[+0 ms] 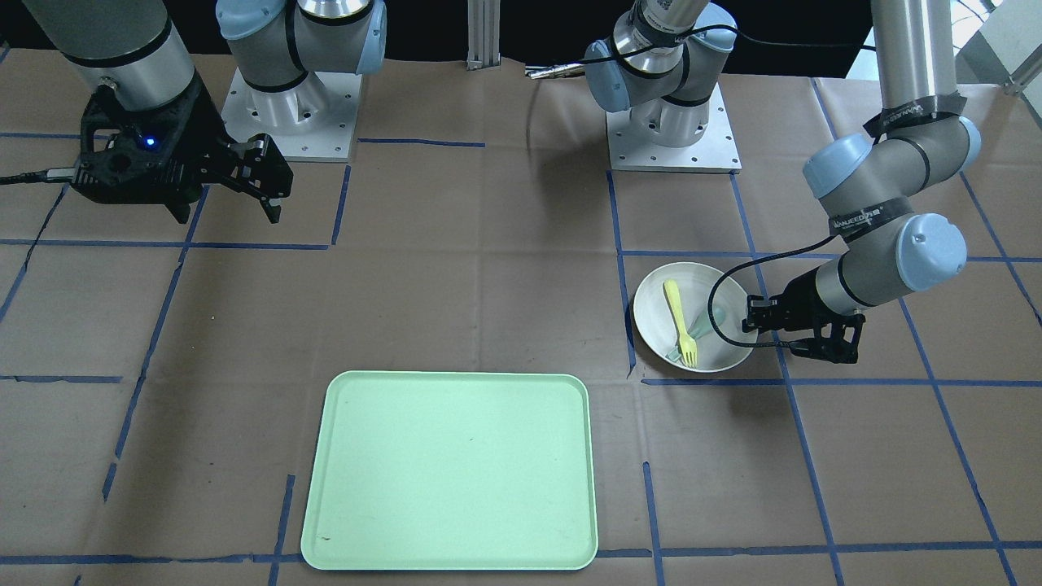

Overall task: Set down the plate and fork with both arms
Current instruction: 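Grasp the white plate's rim with the left gripper, then slide the plate with the left gripper onto the green tray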

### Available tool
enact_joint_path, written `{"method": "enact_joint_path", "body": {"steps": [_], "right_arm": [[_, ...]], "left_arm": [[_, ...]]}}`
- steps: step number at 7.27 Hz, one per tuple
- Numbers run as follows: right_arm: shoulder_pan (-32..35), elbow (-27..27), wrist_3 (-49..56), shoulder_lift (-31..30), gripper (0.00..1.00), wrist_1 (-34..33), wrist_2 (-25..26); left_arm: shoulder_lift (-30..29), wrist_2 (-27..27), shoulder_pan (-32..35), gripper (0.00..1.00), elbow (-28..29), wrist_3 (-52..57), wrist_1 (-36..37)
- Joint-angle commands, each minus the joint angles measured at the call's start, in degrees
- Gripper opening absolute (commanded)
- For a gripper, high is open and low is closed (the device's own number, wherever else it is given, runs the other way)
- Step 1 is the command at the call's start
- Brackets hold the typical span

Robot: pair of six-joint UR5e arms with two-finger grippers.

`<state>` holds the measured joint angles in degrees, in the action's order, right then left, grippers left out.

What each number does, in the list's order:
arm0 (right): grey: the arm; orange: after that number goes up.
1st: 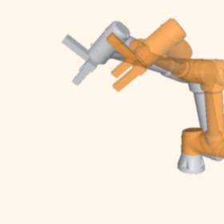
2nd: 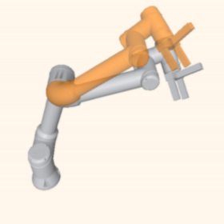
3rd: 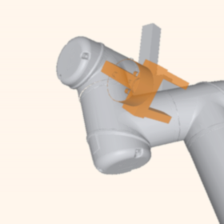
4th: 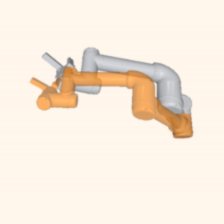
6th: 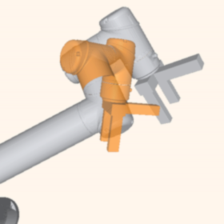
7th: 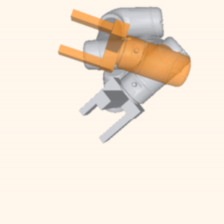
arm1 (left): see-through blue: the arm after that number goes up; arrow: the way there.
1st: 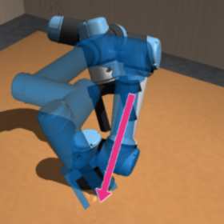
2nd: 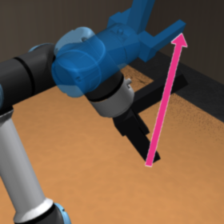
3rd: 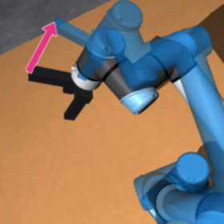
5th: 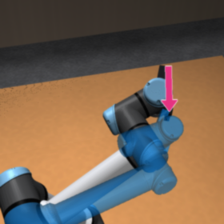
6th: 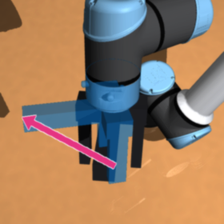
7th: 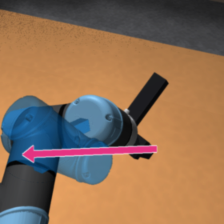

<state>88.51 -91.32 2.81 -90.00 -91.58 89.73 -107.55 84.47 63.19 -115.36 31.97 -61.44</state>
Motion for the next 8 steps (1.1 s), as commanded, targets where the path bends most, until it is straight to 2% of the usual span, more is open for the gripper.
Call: {"method": "enact_joint_path", "body": {"steps": [1, 6, 7, 8], "right_arm": [[0.0, 0.0, 0.0, 0.0, 1.0, 0.0, 0.0], [0.0, 0.0, 0.0, 0.0, 1.0, 0.1, 0.1], [0.0, 0.0, 0.0, 0.0, 1.0, 0.1, 0.1], [0.0, 0.0, 0.0, 0.0, 1.0, 0.1, 0.1]], "left_arm": [[0.7, -0.9, -0.1, 0.08, 0.0, 0.0, 0.0], [3.7, -10.0, 0.6, 0.0, 0.3, -0.6, -1.1], [3.0, -12.7, 1.0, 0.0, 0.4, -2.2, -1.1], [2.3, -12.9, 2.7, 0.0, 0.7, -4.1, -0.3]]}}
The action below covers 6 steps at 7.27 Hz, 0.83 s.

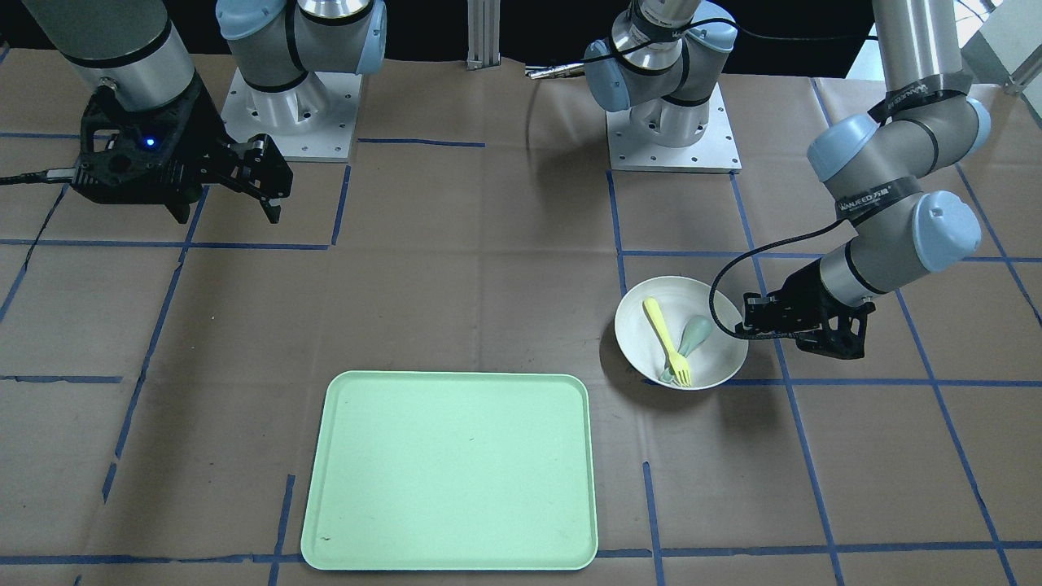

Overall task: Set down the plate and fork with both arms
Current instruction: 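Slide the plate with the left gripper onto the green tray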

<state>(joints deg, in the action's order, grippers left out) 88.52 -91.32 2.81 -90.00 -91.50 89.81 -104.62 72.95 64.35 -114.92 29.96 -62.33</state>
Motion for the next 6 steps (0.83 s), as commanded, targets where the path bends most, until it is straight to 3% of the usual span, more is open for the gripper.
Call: {"method": "enact_joint_path", "body": {"steps": [1, 4, 6], "right_arm": [[0.0, 0.0, 0.0, 0.0, 1.0, 0.0, 0.0], [0.0, 0.0, 0.0, 0.0, 1.0, 0.0, 0.0], [0.0, 0.0, 0.0, 0.0, 1.0, 0.0, 0.0]], "left_arm": [[0.1, -1.1, 5.0, 0.0, 1.1, -3.5, 0.6], [-3.2, -0.9, 14.7, 0.0, 11.4, -14.4, -0.7], [-11.3, -1.3, 20.9, 0.0, 19.7, -18.8, -0.6]]}}
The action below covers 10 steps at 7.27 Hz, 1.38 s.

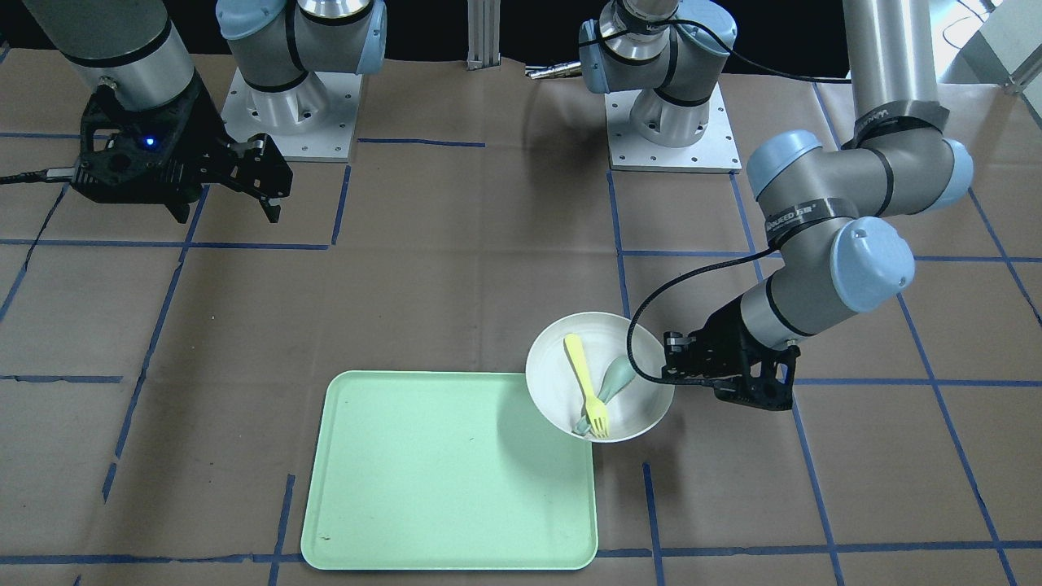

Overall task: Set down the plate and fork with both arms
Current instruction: 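Slide the plate with the left gripper onto the green tray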

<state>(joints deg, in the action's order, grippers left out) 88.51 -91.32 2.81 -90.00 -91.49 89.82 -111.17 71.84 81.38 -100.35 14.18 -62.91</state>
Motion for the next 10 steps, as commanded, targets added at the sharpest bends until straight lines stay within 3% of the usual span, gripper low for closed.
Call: {"method": "enact_joint_path", "body": {"steps": [1, 3, 5, 10], "right_arm": [[0.0, 0.0, 0.0, 0.0, 1.0, 0.0, 0.0], [0.0, 0.0, 0.0, 0.0, 1.0, 0.0, -0.1], [0.0, 0.0, 0.0, 0.0, 1.0, 0.0, -0.1], [0.0, 0.0, 0.0, 0.0, 1.0, 0.0, 0.0]], "left_arm": [[-9.0, -0.1, 7.1, 0.0, 10.6, -5.5, -0.1], [-16.7, -0.2, 11.7, 0.0, 20.5, -9.7, -1.2], [-21.7, -1.4, 13.3, 0.0, 26.7, -11.2, -1.8], [-22.0, -1.4, 13.5, 0.06, 26.7, -13.1, -3.8]]}}
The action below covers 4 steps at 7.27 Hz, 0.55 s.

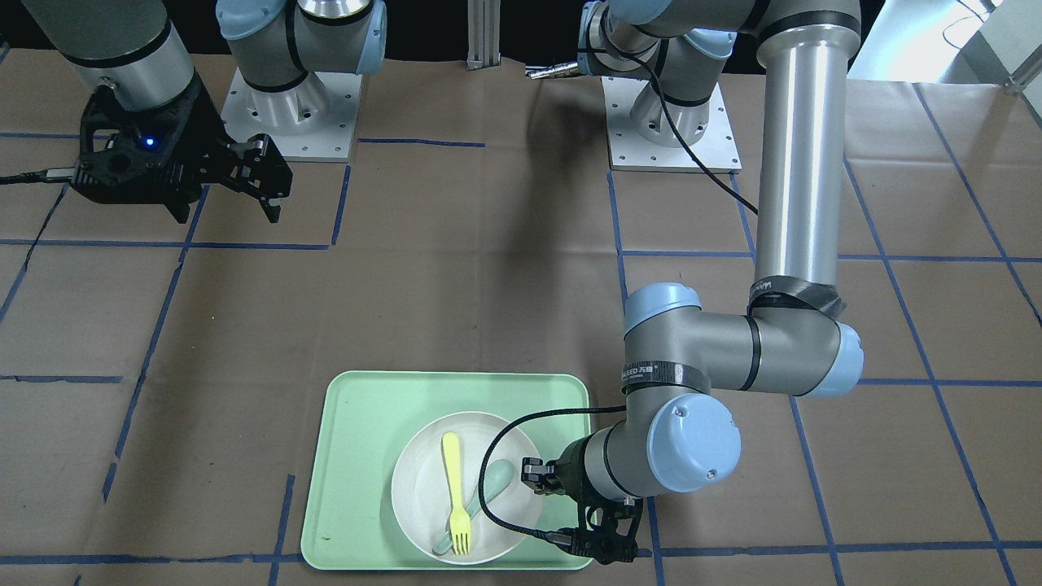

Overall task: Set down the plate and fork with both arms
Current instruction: 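Open the left gripper and lift it off the plate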

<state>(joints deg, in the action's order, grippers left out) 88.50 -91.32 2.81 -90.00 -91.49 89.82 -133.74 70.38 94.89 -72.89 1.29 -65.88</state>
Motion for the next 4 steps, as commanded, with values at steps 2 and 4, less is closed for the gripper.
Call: {"method": "enact_joint_path", "body": {"steps": [2, 4], "right_arm": [[0.0, 0.0, 0.0, 0.0, 1.0, 0.0, -0.1], [0.0, 0.0, 0.0, 0.0, 1.0, 0.0, 0.0]], "left_arm": [[1.4, 0.5, 0.0, 0.07, -2.5, -0.2, -2.2], [1.4, 0.6, 0.0, 0.08, -3.1, -1.6, -2.1]]}}
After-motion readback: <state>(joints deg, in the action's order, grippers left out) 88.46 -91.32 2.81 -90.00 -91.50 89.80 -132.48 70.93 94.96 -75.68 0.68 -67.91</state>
